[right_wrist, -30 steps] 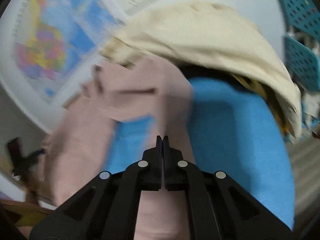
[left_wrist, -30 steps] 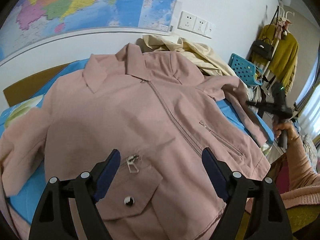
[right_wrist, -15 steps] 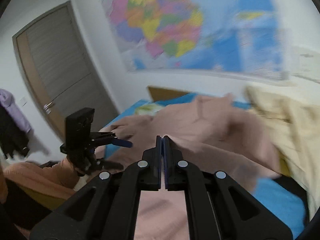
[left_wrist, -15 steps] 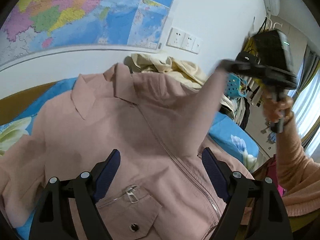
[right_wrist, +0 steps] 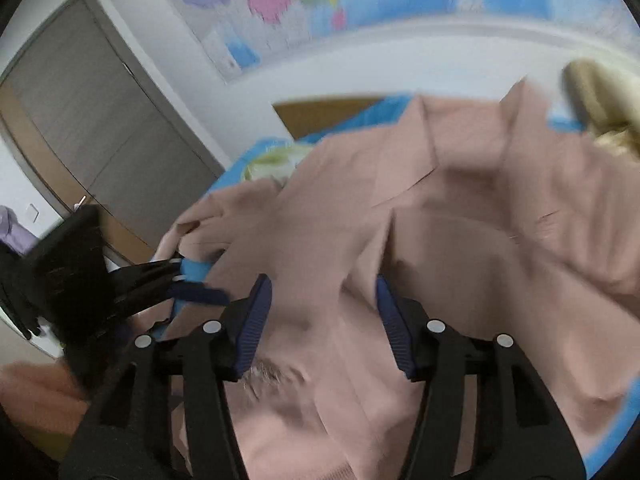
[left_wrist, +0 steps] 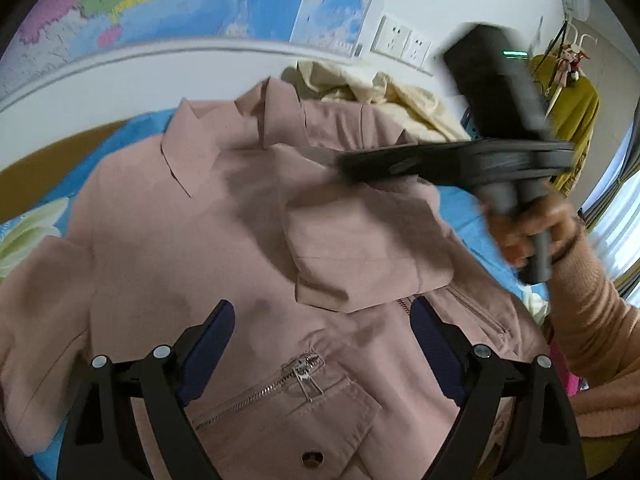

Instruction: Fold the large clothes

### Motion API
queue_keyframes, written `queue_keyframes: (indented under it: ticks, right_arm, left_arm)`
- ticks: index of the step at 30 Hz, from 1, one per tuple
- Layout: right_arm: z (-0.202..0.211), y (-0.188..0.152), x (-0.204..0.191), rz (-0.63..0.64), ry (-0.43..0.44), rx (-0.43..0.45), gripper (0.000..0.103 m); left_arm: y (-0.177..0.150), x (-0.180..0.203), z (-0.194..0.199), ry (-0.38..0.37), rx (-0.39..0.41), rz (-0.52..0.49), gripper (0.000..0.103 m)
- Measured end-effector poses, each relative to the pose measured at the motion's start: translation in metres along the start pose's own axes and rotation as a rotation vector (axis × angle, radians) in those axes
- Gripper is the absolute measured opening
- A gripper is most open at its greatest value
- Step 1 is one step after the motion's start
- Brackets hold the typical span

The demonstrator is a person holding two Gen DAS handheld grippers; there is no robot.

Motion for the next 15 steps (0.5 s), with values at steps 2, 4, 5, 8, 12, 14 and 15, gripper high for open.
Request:
queue_keyframes:
  ticks: [2, 4, 5, 8, 12, 14, 15]
  right_arm:
    - [0.041, -0.009, 0.017, -0.012, -0.065, 0.088, 0.055]
    - [0.065, -0.017, 0.038, -0.049, -0.142, 0.134, 0.057]
    - [0.076, -0.024, 0.053, -0.088, -0.166, 0.146, 0.057]
    - [0.09, -0.049, 0.088, -0.191, -0.178, 0.136, 0.057]
    - [0.073, -0.076, 0.085, -0.196, -0.092, 0.076, 0.056]
    - [0.058, -0.087, 0.073, -0.176, -0.055, 0.033, 0.057]
    - [0.047, -0.093, 0.066, -0.165, -0.046, 0.0, 0.056]
  left_arm:
    - [0.004, -0.004, -0.011, -0.015, -0.024, 0.016, 0.086]
    - [0.009, -0.008, -0.021, -0.021, -0.04, 0.032, 0.086]
    - [0.013, -0.009, -0.026, -0.032, -0.046, 0.041, 0.086]
    - [0.022, -0.01, -0.044, -0.038, -0.071, 0.052, 0.086]
    - [0.028, -0.015, -0.066, -0.019, -0.105, 0.071, 0.083]
    - [0.027, -0.019, -0.07, -0.005, -0.118, 0.086, 0.083]
    - [0.026, -0.023, -0.069, 0.008, -0.118, 0.09, 0.083]
Point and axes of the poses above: each gripper's, at about its wrist camera, not at the fingertips, and z roughly against the way its jaws point, x to its right, y to its top, the point moved 3 cm from there along -z, roughly the way its jaws point, and after that the axes turned 1 degree about -z, right-handed, at the moved point
